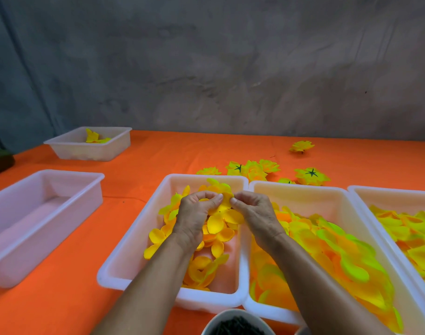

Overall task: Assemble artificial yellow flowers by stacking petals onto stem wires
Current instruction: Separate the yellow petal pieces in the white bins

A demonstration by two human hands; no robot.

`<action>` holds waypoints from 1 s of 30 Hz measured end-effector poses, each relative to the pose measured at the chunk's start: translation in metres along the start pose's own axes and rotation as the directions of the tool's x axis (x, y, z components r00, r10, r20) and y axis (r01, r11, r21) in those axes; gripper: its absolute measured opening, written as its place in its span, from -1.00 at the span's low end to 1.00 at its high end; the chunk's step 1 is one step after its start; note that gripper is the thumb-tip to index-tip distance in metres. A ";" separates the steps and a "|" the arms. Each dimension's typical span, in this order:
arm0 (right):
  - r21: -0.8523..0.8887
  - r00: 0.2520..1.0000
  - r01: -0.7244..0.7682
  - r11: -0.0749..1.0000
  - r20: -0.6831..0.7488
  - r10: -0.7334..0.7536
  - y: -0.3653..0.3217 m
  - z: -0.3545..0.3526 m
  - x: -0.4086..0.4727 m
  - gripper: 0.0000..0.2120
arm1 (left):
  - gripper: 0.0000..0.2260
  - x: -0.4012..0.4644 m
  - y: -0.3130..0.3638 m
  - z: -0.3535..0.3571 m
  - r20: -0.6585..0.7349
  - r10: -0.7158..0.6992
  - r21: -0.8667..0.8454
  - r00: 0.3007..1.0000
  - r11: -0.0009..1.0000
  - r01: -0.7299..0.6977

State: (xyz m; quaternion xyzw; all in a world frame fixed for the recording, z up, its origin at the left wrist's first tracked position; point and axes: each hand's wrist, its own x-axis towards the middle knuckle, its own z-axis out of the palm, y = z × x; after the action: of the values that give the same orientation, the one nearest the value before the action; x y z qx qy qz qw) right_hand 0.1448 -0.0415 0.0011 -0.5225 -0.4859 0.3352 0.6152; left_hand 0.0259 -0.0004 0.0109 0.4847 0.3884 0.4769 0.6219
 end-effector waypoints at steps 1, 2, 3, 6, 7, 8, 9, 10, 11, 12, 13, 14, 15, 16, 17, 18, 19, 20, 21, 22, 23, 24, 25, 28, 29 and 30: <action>0.015 1.000 0.002 1.000 0.008 -0.002 0.000 0.000 -0.001 -0.87 | -0.93 0.000 0.002 -0.001 0.029 -0.042 -0.052 0.999 0.998 0.043; 0.034 1.000 0.003 0.999 0.016 -0.003 0.000 0.000 -0.001 -0.86 | -0.93 0.000 0.003 -0.002 0.063 -0.072 -0.107 0.995 0.991 0.078; 0.052 1.000 0.003 0.999 0.021 -0.004 -0.001 0.000 -0.001 -0.87 | -0.94 0.001 0.004 -0.004 0.088 -0.093 -0.150 0.992 0.983 0.105; 0.012 1.000 0.026 1.000 0.013 -0.026 0.001 0.002 -0.001 -0.87 | -0.89 0.002 0.000 -0.004 0.019 -0.071 -0.095 0.997 0.993 0.072; -0.047 0.999 0.046 0.998 0.008 -0.046 0.002 0.003 0.000 -0.87 | -0.86 0.003 -0.003 -0.004 -0.051 0.003 0.039 0.999 0.999 -0.001; -0.116 0.998 0.068 0.991 0.007 -0.067 0.003 0.005 0.001 -0.87 | -0.85 0.003 -0.006 -0.003 -0.093 0.098 0.176 0.991 0.981 -0.081; -0.181 0.996 0.086 0.980 0.003 -0.087 0.004 0.007 0.002 -0.87 | -0.85 0.004 -0.008 -0.003 -0.096 0.190 0.273 0.977 0.949 -0.158; -0.226 0.995 0.095 0.969 -0.010 -0.100 0.004 0.008 0.003 -0.87 | -0.85 0.004 -0.009 -0.002 -0.078 0.258 0.322 0.963 0.921 -0.221; -0.242 0.994 0.095 0.966 -0.028 -0.105 0.004 0.009 0.003 -0.87 | -0.86 0.005 -0.009 -0.003 -0.058 0.305 0.342 0.951 0.901 -0.268; -0.233 0.994 0.092 0.968 -0.042 -0.105 0.004 0.009 0.003 -0.86 | -0.87 0.005 -0.009 -0.003 -0.041 0.338 0.353 0.940 0.885 -0.303; -0.209 0.993 0.090 0.974 -0.051 -0.103 0.003 0.009 0.003 -0.85 | -0.87 0.004 -0.008 -0.003 -0.027 0.357 0.350 0.934 0.878 -0.326; -0.179 0.993 0.089 0.980 -0.057 -0.100 0.002 0.008 0.002 -0.84 | -0.87 0.003 -0.007 -0.002 -0.016 0.361 0.327 0.932 0.883 -0.336; -0.156 0.994 0.087 0.984 -0.058 -0.097 0.001 0.008 0.002 -0.83 | -0.87 0.003 -0.006 -0.001 -0.014 0.350 0.293 0.937 0.897 -0.331; -0.146 0.994 0.084 0.986 -0.056 -0.093 0.000 0.007 0.001 -0.83 | -0.86 0.003 -0.005 -0.001 -0.022 0.326 0.261 0.945 0.914 -0.309; -0.146 0.995 0.076 0.986 -0.051 -0.084 0.000 0.007 0.000 -0.83 | -0.86 0.003 -0.004 0.000 -0.035 0.288 0.229 0.957 0.934 -0.273; -0.144 0.997 0.065 0.987 -0.040 -0.071 0.000 0.006 0.000 -0.83 | -0.87 0.003 -0.004 0.000 -0.048 0.235 0.196 0.971 0.955 -0.222; -0.134 0.998 0.051 0.990 -0.023 -0.055 0.000 0.005 0.000 -0.83 | -0.87 0.003 -0.004 0.001 -0.058 0.176 0.164 0.983 0.973 -0.165; -0.117 0.999 0.037 0.992 -0.005 -0.038 0.001 0.004 0.000 -0.82 | -0.87 0.002 -0.003 0.001 -0.062 0.119 0.132 0.991 0.985 -0.110; -0.096 1.000 0.023 0.995 0.008 -0.022 0.000 0.003 0.000 -0.82 | -0.88 0.002 -0.002 0.001 -0.053 0.067 0.085 0.996 0.994 -0.062; -0.069 1.000 0.008 0.998 0.015 -0.006 0.000 0.002 0.000 -0.83 | -0.89 0.002 -0.001 0.000 -0.029 0.024 0.021 0.999 0.999 -0.024; -0.030 1.000 -0.011 0.999 0.021 0.011 -0.002 0.002 0.000 -0.83 | -0.90 0.002 0.001 -0.001 0.008 -0.013 -0.049 1.000 0.999 0.014; 0.017 0.999 -0.030 0.999 0.027 0.029 -0.004 0.001 -0.001 -0.82 | -0.90 0.002 0.002 -0.001 0.049 -0.044 -0.113 0.998 0.992 0.049; 0.057 0.999 -0.042 0.997 0.035 0.040 -0.005 0.001 -0.002 -0.81 | -0.91 0.002 0.003 -0.002 0.082 -0.066 -0.162 0.994 0.984 0.079; 0.059 1.000 -0.019 0.998 0.011 0.018 -0.004 0.003 -0.002 -0.80 | -0.91 0.001 0.000 0.000 0.057 -0.062 -0.180 0.996 0.981 0.071; 0.016 1.000 0.003 1.000 -0.009 -0.003 -0.003 0.005 -0.002 -0.81 | -0.90 0.001 -0.002 0.001 -0.014 -0.008 -0.105 1.000 0.994 0.006; -0.048 0.999 0.028 0.998 -0.027 -0.030 -0.002 0.007 -0.002 -0.82 | -0.87 0.002 -0.005 0.001 -0.093 0.086 0.022 0.992 0.996 -0.084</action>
State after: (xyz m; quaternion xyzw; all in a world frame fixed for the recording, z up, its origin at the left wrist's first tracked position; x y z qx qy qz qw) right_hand 0.1376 -0.0414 0.0030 -0.5346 -0.4925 0.3072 0.6142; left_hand 0.0285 0.0011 0.0065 0.4836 0.4004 0.5217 0.5776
